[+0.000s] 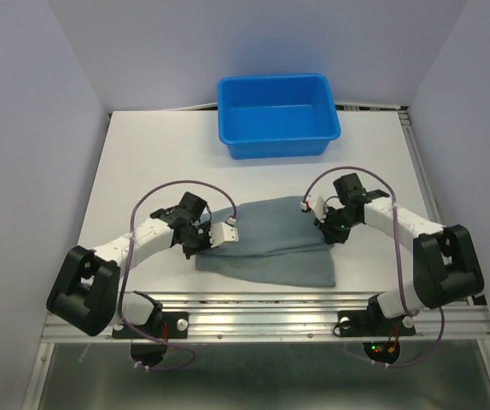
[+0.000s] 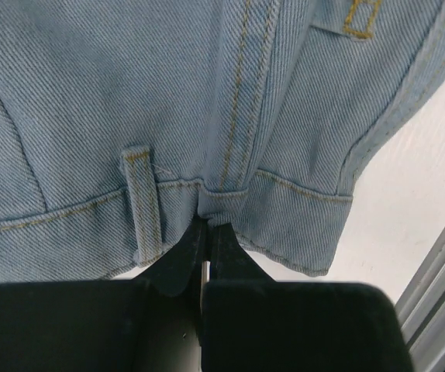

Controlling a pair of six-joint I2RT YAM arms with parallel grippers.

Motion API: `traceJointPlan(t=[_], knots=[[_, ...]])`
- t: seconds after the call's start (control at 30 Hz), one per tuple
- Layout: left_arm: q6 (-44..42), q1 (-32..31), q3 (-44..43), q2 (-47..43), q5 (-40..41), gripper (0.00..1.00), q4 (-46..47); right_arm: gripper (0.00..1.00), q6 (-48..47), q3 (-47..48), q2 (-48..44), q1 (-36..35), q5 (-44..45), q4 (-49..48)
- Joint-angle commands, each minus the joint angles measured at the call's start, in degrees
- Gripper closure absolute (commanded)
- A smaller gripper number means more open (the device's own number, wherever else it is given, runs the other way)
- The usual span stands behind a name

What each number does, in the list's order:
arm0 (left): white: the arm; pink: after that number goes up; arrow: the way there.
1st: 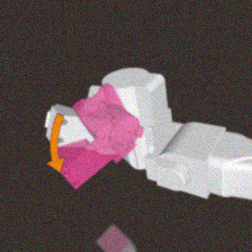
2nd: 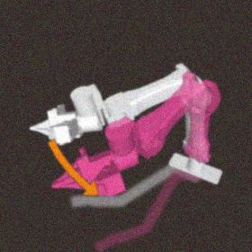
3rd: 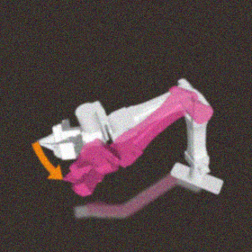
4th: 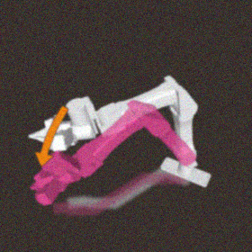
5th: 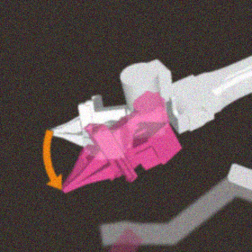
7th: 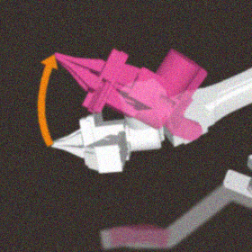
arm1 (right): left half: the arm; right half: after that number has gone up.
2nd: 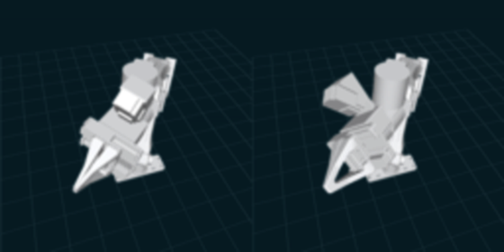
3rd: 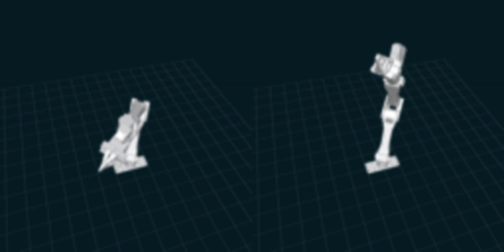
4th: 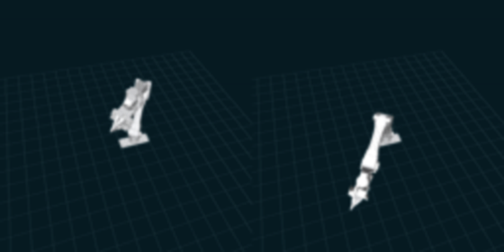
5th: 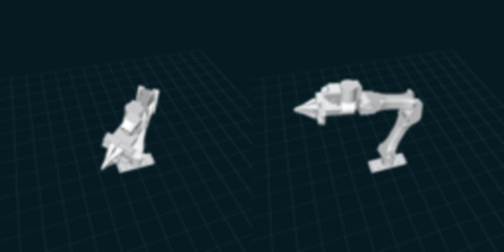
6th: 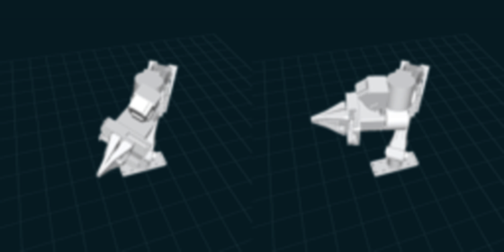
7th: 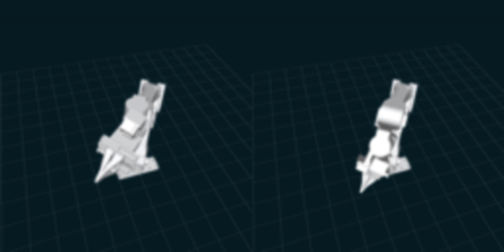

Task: Fold and stack the skirts
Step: Fold the skirt

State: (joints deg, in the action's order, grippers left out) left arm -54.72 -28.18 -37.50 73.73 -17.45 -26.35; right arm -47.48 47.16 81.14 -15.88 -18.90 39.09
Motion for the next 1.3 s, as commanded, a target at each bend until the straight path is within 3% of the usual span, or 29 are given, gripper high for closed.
traceJointPlan(t=[0.0, 0.1, 0.3, 0.47, 0.73, 0.83, 0.93, 1.13, 1.27], knots=[[3.82, 0.06, -3.01, 5.88, 5.67, 1.00, 3.58, 0.99, 2.83, 4.60, 4.80, -0.03, 4.92, -6.13], [6.64, 0.23, -6.35, 12.55, 6.64, 1.00, 4.64, 0.99, 3.62, 8.82, 10.15, -0.03, 7.02, -6.92], [8.93, 5.32, -16.81, 17.06, 4.54, 1.00, 1.93, 0.99, 2.84, 19.44, 12.29, -0.03, 11.41, -5.43], [8.05, 9.55, -24.98, 14.16, 2.07, 1.00, -2.21, 0.99, 0.91, 27.45, 11.06, 0.50, 11.08, 1.33], [3.93, 9.90, -29.66, 4.42, -0.21, 1.00, -9.94, 0.99, 0.73, 32.74, 3.86, 0.50, 7.47, 13.02], [1.20, 9.82, -27.64, 0.81, -0.74, 1.00, -12.84, 0.99, 0.90, 30.55, 0.96, 0.50, 4.49, 17.15], [-2.23, 9.38, -20.79, -3.68, 0.91, 1.00, -13.56, 0.99, 1.25, 22.30, -5.02, 0.50, 3.16, 15.50], [-0.83, 6.83, -10.33, -2.73, 5.76, 1.00, -3.90, 0.99, 5.73, 7.54, -5.38, -1.08, 1.49, 7.86], [1.28, 5.86, -5.67, 0.43, 5.32, 1.00, 1.46, 0.99, 6.88, 2.52, -3.63, -1.08, 1.41, 1.61]])
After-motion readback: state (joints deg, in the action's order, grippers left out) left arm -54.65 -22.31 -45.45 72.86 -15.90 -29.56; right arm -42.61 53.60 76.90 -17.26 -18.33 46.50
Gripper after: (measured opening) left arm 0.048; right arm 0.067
